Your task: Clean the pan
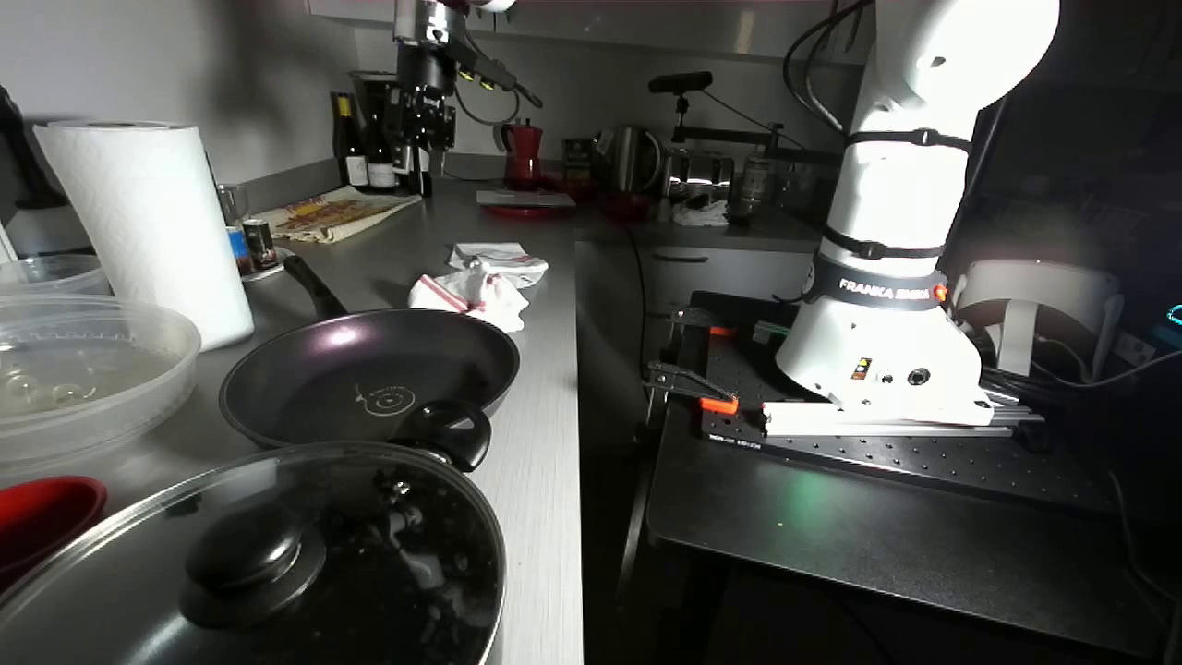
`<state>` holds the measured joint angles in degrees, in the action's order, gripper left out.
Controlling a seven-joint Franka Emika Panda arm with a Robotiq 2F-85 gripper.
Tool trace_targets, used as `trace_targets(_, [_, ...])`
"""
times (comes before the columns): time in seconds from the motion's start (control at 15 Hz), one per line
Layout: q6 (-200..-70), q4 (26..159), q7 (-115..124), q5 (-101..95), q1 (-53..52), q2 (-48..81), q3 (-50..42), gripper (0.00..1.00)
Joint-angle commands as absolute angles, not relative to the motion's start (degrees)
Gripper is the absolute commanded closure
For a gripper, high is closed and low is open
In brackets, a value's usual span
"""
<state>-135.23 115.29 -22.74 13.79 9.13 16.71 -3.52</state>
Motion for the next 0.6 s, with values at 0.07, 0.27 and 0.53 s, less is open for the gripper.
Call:
trace_targets(0.07, [-138.42,117.42,-21.79,15.9,9.83,19.28,-1.33,0.0])
trace_targets(0.27, [-138.68,118.6,-19.57,15.94,9.95,21.23,-1.04,0.0])
trace_targets(0.53, [-137.59,117.78,-14.81,15.25,10.25,25.11,-1.72,0.0])
